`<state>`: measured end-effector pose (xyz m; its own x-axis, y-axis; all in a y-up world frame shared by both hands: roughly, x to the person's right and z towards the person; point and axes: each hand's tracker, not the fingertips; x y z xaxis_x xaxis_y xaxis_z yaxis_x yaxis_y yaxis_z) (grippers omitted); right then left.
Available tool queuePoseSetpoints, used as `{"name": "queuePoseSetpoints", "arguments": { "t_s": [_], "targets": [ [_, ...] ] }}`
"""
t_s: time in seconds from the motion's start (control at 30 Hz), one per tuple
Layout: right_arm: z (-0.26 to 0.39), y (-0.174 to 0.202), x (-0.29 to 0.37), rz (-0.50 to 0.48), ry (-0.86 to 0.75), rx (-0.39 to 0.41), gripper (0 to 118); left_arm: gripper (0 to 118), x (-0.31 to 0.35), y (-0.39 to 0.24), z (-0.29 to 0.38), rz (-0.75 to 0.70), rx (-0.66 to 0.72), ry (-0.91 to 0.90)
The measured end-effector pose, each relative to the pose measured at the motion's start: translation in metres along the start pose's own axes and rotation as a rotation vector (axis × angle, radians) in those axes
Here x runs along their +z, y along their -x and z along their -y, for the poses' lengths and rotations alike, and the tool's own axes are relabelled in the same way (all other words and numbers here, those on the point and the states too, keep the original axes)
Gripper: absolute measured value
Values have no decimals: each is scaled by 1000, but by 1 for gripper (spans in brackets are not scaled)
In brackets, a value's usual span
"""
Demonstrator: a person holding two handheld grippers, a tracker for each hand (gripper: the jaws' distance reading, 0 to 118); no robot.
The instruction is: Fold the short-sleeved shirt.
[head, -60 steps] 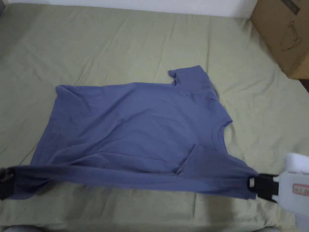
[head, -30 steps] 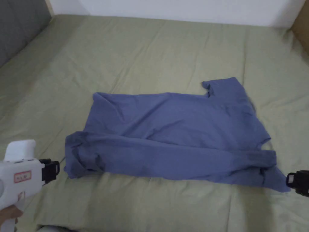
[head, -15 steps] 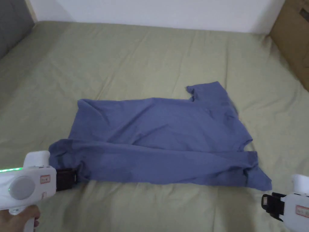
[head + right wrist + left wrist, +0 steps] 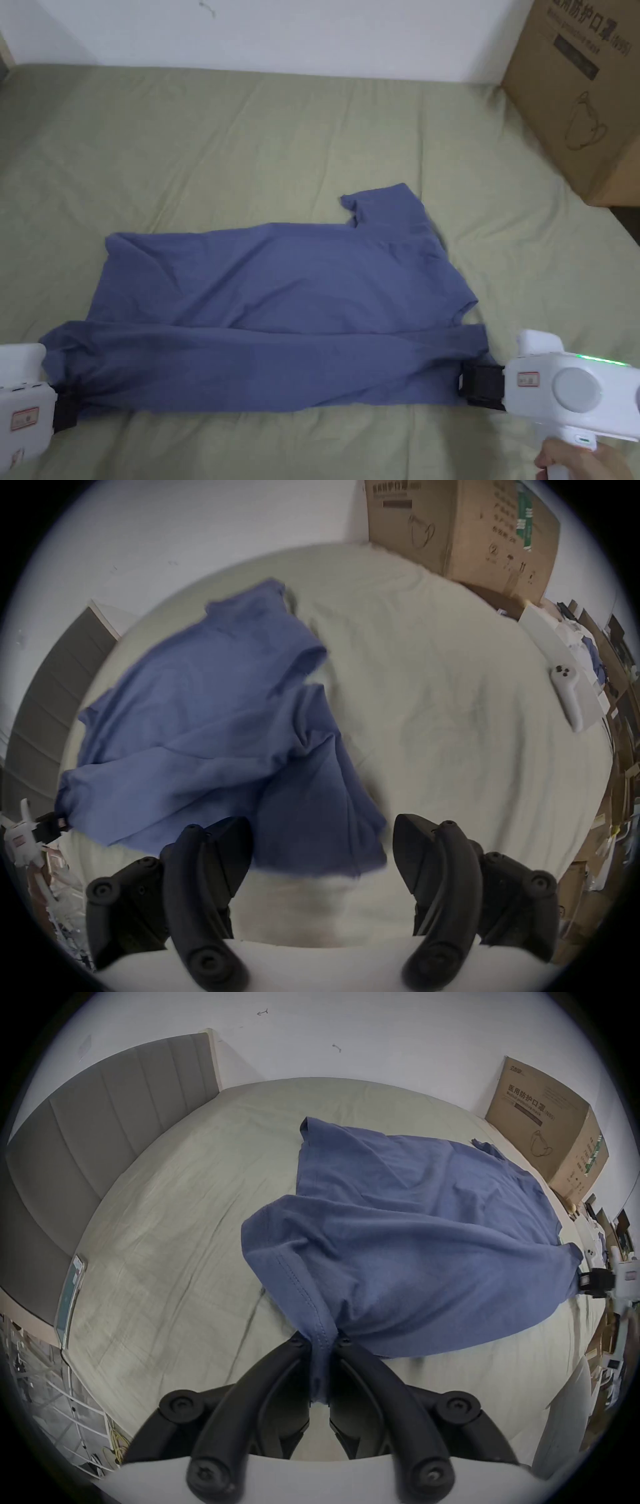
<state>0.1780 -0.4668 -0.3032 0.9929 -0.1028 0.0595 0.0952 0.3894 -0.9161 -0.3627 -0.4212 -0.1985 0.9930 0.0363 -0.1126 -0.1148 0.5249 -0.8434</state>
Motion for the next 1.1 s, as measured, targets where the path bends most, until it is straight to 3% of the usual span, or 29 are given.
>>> {"name": "queuePoseSetpoints", "arguments": {
  "t_s": [0.07, 0.1, 0.17, 0.2, 0.37, 0.43, 0.53, 0.63, 0.73, 0.83, 0.9, 0.93, 0.97, 1.0, 1.03, 1.07, 1.1],
  "targets": [
    [-1, 5, -14, 6, 48, -31, 72, 7, 2, 0, -2, 9, 6, 0],
    [-1, 10, -10, 12, 13, -12, 60, 7, 3, -1, -3, 14, 9, 1],
    [-2, 15, 2, 20, 7, 73, 20, 7, 5, 3, -4, 19, 5, 4],
    [-3, 15, 6, 10, 6, 91, 13, 7, 6, 1, -4, 23, -3, 6],
    [2, 3, 45, -74, -21, -9, 12, 7, 27, 3, -4, 26, -76, 18],
    [8, -3, 65, -94, -29, -10, 12, 7, 41, 10, -2, 42, -90, 22],
    [28, -11, 93, -28, -36, 52, 12, 7, 60, 13, 12, 25, -127, 40],
    [60, -28, 104, -90, 21, -24, 12, 7, 67, 20, 36, 30, -135, 78],
    [92, -35, 97, -46, 83, 34, 12, 7, 56, 22, 66, -1, -178, 154],
    [111, -43, 82, -69, 129, -38, 13, 7, 45, 25, 84, 1, -146, 179],
    [112, -44, 84, -79, 103, -39, 14, 7, 43, 28, 84, 0, -107, 162],
    [110, -42, 85, -79, 83, -22, 29, 10, 43, 31, 82, 11, -93, 157],
    [108, -40, 89, -75, 70, 5, 49, 22, 44, 33, 80, 15, -94, 148],
    [105, -37, 93, -50, 62, 32, 65, 45, 45, 35, 77, 17, -95, 151],
    [102, -36, 99, -11, 58, 63, 71, 76, 46, 34, 74, -2, -99, 166],
    [99, -35, 106, 6, 42, 90, 71, 89, 51, 33, 72, -33, -107, 158],
    [96, -35, 115, 2, 9, 103, 71, 91, 57, 34, 70, -23, -117, 138]
  ]
}}
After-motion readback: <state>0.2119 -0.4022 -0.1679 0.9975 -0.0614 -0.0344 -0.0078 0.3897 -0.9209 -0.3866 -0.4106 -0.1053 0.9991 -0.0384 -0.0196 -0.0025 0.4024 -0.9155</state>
